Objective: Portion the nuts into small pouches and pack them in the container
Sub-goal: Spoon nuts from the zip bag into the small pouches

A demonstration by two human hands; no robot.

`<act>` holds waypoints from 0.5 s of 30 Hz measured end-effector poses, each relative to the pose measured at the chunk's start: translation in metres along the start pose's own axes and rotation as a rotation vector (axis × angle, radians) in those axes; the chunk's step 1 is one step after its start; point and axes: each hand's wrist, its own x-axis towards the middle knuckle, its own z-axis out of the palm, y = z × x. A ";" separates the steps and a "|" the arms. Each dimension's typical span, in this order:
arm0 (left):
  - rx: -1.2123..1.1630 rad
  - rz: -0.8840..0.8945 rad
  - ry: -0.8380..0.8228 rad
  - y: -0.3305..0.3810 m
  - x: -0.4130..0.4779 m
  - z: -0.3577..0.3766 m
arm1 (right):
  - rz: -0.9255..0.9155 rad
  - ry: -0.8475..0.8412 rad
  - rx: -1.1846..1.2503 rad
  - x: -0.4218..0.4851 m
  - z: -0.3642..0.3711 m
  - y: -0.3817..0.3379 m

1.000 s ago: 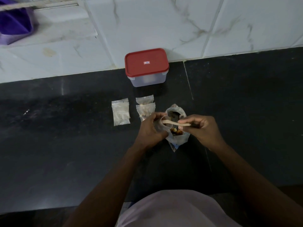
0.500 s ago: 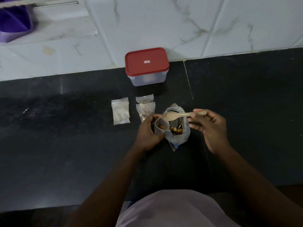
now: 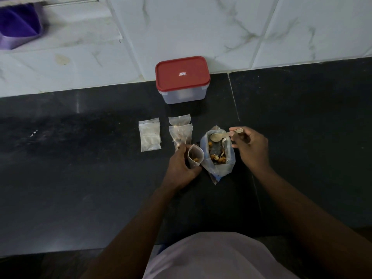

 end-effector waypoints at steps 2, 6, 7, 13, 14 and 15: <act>0.036 -0.005 -0.043 -0.001 0.001 -0.001 | -0.036 -0.038 -0.047 0.002 0.001 0.002; 0.054 -0.015 -0.082 -0.004 0.003 -0.004 | -0.094 -0.186 -0.104 0.000 -0.009 0.000; 0.057 -0.014 -0.082 -0.005 0.003 -0.004 | -0.099 -0.231 -0.127 0.000 -0.013 -0.001; 0.088 -0.003 -0.093 -0.007 0.005 -0.004 | -0.088 -0.321 -0.167 0.008 -0.035 -0.013; 0.093 -0.001 -0.097 -0.006 0.005 -0.004 | -0.107 -0.310 -0.175 0.009 -0.036 -0.016; 0.098 0.000 -0.101 -0.007 0.005 -0.004 | -0.136 -0.301 -0.193 0.011 -0.035 -0.018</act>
